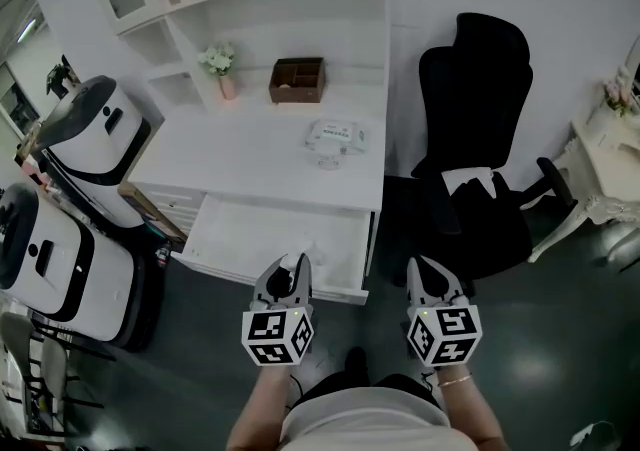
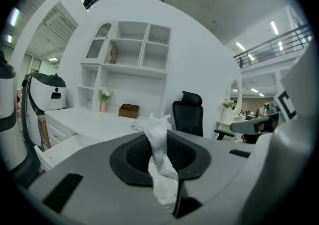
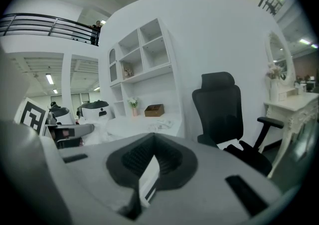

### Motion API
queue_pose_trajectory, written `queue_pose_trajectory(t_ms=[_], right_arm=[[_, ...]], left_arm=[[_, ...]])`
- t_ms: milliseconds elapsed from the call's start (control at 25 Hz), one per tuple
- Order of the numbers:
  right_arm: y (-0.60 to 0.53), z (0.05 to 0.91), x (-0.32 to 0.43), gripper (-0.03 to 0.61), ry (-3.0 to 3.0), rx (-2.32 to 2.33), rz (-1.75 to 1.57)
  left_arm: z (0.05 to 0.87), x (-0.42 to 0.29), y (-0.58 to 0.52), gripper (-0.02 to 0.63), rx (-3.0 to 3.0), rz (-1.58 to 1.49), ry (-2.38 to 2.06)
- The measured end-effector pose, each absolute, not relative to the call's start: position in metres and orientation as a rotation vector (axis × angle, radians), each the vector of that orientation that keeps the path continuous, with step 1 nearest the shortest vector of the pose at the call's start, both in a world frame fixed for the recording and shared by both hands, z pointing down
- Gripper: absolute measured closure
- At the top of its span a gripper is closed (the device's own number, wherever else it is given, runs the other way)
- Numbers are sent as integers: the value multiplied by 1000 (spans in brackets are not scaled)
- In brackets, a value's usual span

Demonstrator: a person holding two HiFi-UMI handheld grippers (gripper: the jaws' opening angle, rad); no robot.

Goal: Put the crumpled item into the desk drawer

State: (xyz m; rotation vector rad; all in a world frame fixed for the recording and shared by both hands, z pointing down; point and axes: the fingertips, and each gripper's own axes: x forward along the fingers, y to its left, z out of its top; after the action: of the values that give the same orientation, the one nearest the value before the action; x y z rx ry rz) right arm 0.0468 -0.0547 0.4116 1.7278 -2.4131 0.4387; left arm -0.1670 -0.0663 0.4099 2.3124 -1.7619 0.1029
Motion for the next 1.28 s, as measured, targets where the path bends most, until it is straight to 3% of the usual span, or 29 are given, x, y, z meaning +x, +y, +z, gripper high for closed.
queue_pose_trajectory(t_ms=[1280], right_arm=[[-160,410,44,577,-2425,1738,452]], left_arm=[[426,-176,-162,549,2283,196,-1773]])
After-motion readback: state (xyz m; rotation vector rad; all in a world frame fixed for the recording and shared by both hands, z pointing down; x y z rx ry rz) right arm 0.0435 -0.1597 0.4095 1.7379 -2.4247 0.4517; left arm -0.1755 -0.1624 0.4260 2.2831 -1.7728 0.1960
